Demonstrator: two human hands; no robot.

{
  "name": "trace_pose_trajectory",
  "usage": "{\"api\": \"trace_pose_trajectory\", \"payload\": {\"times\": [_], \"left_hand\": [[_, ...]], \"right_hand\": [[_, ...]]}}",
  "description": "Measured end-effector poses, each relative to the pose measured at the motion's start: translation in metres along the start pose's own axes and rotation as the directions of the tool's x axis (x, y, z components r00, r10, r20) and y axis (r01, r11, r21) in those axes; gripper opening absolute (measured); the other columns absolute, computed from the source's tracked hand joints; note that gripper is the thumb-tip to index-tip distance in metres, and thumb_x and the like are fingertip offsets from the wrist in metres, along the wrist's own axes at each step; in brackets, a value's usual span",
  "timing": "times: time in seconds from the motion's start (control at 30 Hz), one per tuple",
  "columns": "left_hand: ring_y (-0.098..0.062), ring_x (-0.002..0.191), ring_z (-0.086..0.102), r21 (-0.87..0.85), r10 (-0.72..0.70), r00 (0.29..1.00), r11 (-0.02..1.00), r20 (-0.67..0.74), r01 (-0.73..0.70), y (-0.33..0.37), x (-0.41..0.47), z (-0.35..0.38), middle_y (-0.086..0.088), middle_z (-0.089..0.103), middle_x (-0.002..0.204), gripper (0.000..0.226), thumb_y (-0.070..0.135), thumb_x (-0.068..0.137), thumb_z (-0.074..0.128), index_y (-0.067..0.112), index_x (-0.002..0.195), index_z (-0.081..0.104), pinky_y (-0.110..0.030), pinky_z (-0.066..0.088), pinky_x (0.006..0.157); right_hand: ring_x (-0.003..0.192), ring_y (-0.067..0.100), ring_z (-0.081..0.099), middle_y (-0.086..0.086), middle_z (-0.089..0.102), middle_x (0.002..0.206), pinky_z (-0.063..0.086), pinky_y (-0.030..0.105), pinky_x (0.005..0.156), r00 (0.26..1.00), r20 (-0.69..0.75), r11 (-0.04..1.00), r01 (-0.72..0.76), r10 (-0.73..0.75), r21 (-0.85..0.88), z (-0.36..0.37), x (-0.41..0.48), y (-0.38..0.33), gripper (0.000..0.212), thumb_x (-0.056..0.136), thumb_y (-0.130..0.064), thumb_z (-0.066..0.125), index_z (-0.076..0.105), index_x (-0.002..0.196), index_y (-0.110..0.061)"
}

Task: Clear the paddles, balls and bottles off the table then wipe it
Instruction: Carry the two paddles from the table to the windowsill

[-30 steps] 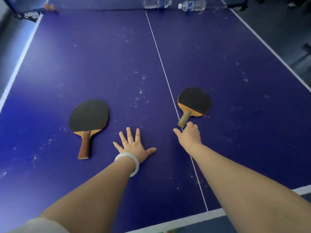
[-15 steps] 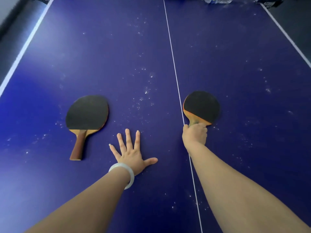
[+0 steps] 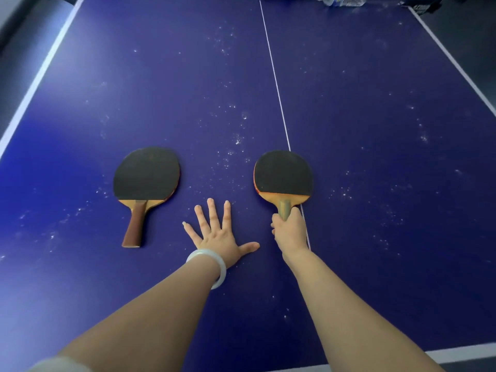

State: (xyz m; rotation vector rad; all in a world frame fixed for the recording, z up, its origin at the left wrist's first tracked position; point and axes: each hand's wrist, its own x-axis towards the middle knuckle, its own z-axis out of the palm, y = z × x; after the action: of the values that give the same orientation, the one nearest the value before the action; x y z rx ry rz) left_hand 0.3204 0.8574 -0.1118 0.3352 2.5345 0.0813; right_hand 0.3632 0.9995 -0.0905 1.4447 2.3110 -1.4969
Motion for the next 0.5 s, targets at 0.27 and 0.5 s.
{"api": "trace_pose_trajectory", "payload": {"times": [0.27,0.5], "left_hand": [[-0.025,0.151,-0.014,-0.098,0.201,0.956,0.969,-0.215,-0.226,-0.066,-0.029,-0.007,-0.005,-0.009,0.165,0.094,0.065,0.089,0.052,0.023,0.158,0.001,-0.041,-0.003,0.122],[-0.029,0.135,0.032,-0.261,-0.154,0.855,0.965,-0.496,0.023,-0.151,-0.041,-0.032,-0.008,0.033,0.148,0.084,0.057,0.086,0.063,0.013,0.149,0.032,-0.041,0.030,0.106]], "right_hand": [[0.065,0.014,0.050,0.002,0.053,0.078,0.048,0.033,0.058,0.996,0.038,0.992,0.084,-0.081,-0.092,0.038,-0.054,0.001,0.034,0.094,-0.039,0.063,0.051,0.095,-0.007],[0.066,0.023,0.060,0.006,0.062,0.080,0.056,0.041,0.060,0.989,0.106,0.978,0.119,-0.102,-0.172,0.095,-0.081,-0.024,0.034,0.092,-0.044,0.063,0.049,0.084,-0.014]]}}
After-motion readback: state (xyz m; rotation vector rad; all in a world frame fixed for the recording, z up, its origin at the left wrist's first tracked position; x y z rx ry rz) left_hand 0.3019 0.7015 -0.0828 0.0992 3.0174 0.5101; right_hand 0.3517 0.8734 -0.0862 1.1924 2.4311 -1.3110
